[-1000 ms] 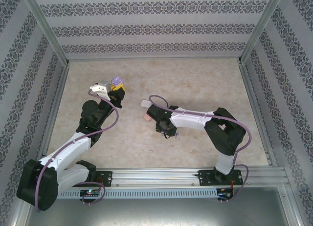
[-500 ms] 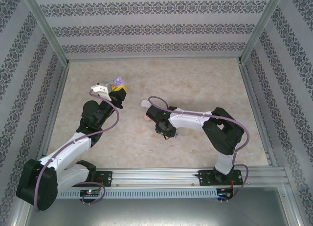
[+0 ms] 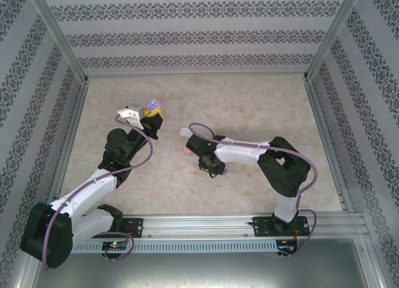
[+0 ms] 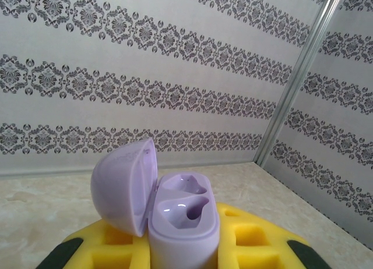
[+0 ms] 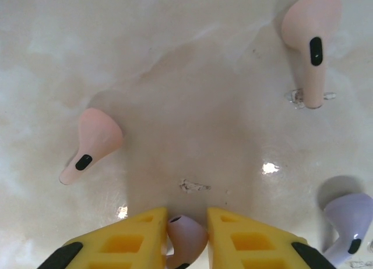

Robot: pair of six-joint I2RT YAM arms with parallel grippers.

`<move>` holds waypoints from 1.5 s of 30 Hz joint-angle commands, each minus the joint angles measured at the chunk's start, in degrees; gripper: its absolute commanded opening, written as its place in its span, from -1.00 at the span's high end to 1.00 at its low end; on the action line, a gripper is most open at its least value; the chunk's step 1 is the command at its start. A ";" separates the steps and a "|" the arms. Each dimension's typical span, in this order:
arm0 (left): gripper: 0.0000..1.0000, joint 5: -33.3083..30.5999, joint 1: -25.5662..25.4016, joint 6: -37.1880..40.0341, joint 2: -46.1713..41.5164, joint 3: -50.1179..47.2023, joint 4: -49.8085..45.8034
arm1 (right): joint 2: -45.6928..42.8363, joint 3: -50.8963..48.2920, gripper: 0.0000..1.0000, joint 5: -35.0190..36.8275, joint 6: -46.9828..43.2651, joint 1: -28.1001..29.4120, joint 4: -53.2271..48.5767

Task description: Insert the wireless bluetooth earbuds into the charging case

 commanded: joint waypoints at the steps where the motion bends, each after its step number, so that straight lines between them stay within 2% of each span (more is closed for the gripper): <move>1: 1.00 1.33 -1.22 1.31 0.02 0.21 2.32 | 1.44 -0.25 0.55 -0.18 -0.25 0.54 1.80; 7: 1.00 1.63 -1.61 1.59 0.22 0.61 2.04 | 0.55 -0.87 0.60 -0.57 -2.02 0.87 3.49; 22: 1.00 1.47 -2.81 2.04 0.92 1.31 1.34 | 5.24 10.02 0.61 -1.45 -27.16 5.09 -7.48; 32: 1.00 1.30 -3.08 2.07 0.91 1.35 1.09 | 10.83 13.78 0.58 -2.44 -32.45 7.45 -11.85; 34: 1.00 1.32 -3.19 2.12 0.75 1.47 0.99 | 11.38 14.45 0.50 -2.35 -32.36 7.75 -12.33; 40: 1.00 1.14 -3.24 2.35 0.56 1.45 0.72 | 9.35 14.83 0.01 -3.06 -27.09 7.53 -12.15; 45: 1.00 0.68 -3.33 2.43 0.20 1.32 0.98 | 6.39 13.33 -0.07 -5.19 -17.46 7.14 -9.41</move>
